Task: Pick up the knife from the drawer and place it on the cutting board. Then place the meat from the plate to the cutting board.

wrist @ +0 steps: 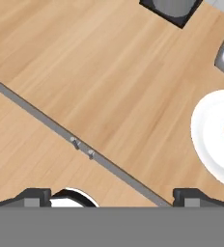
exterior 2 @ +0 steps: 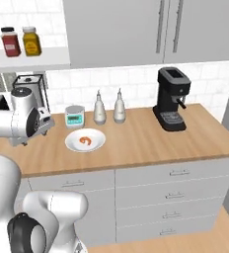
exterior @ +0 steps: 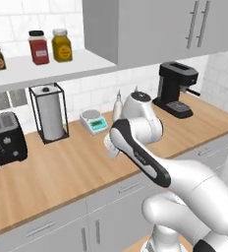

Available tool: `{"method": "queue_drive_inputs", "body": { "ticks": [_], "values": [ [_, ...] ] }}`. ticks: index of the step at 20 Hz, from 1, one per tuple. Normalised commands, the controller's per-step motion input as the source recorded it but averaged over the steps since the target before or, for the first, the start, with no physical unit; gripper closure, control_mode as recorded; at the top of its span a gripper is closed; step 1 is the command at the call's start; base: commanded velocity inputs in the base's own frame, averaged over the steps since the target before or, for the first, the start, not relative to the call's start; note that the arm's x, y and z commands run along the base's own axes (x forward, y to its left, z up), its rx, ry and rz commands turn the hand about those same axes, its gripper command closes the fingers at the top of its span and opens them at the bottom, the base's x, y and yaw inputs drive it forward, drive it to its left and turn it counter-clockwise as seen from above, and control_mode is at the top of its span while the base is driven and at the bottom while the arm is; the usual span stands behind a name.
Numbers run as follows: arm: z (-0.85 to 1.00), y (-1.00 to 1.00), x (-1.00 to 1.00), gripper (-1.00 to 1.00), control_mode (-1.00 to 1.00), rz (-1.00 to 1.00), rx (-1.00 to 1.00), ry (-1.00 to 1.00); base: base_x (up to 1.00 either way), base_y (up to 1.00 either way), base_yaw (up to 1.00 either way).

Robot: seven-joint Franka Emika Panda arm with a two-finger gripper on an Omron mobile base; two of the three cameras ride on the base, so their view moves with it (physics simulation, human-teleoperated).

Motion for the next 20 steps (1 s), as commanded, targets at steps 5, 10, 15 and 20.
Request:
{"method": "queue_drive_inputs", "body": {
  "ticks": [5, 10, 15, 20],
  "values": [
    [0.00, 0.00, 0.00, -1.00, 1.00, 0.00, 0.00, 0.00, 0.31, -0.17, 0.15],
    [0.00, 0.00, 0.00, -1.00, 1.00, 0.00, 0.00, 0.00, 0.30, -0.34, 0.10],
    [0.00, 0.00, 0.00, -1.00, 1.00, 0.00, 0.00, 0.00, 0.24, -0.25, 0.16],
    [0.00, 0.00, 0.00, -1.00, 1.00, 0.00, 0.00, 0.00, 0.33, 0.00, 0.23]
  ]
}}
